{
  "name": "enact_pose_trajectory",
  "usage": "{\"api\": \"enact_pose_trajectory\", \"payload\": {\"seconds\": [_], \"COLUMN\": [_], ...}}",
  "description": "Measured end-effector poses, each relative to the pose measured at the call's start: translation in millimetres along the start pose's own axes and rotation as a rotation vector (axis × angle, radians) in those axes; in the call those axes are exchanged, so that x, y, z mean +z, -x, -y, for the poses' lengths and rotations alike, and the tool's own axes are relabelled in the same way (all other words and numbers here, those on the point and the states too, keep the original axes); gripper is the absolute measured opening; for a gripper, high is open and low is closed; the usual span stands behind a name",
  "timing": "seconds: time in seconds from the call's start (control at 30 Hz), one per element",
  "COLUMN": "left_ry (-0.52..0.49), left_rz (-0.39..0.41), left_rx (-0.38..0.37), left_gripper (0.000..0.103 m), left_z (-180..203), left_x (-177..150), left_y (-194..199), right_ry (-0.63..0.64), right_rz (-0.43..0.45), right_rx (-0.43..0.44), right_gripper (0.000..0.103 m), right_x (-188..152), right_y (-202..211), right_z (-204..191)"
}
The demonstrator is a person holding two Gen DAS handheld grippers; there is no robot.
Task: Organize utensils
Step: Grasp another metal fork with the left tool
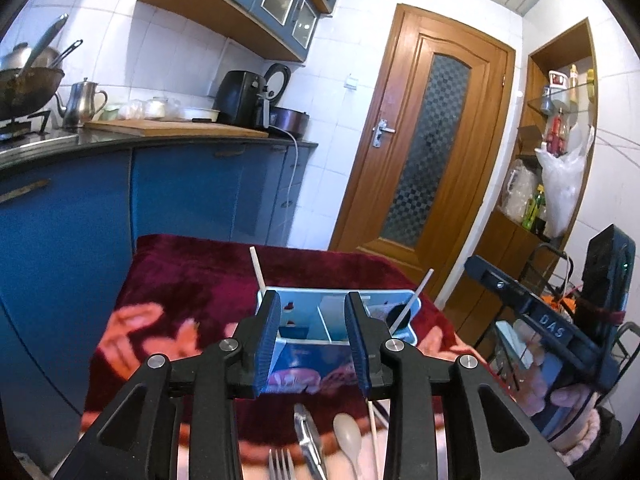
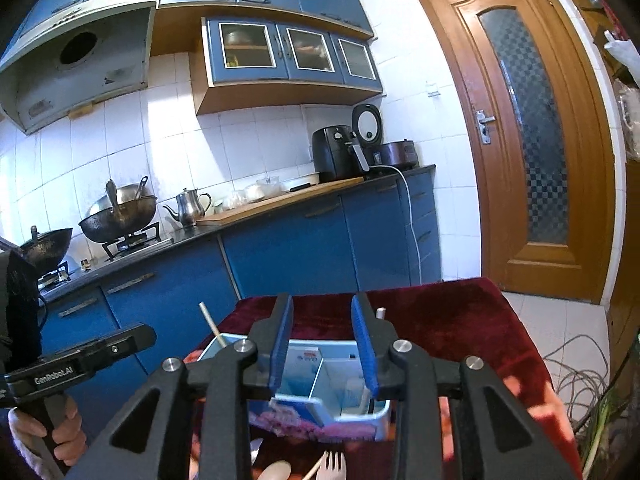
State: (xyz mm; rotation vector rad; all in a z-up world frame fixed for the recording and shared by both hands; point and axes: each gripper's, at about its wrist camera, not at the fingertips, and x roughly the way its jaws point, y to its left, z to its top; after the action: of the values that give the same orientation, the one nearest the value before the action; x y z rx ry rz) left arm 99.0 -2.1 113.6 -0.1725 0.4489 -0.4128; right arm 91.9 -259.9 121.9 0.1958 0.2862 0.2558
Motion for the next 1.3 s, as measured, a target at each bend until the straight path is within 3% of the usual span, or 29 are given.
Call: {"api": "enact_pose_trajectory", "payload": {"seconds": [0.57,1.3], "left_ry": [0.004,0.031], "left_rz": [-0.150,-0.430], "left_rx": [0.048,0.107], "left_gripper": [0.034,0.034], "left_z": [2.0,-8.3], "left_x": [-39.9,-106.3], "left_y": [26.9,1.5], "right_ry": [-0.020,-0.082], "right_rz": [-0.143,-0.299], "right_rx": [-0.040,-0.075], "right_gripper": [0.034,0.036], "right_x": [-39.5,-96.9], "right_y": [55.8,70.8], "right_z": [-10.7,5.8]}}
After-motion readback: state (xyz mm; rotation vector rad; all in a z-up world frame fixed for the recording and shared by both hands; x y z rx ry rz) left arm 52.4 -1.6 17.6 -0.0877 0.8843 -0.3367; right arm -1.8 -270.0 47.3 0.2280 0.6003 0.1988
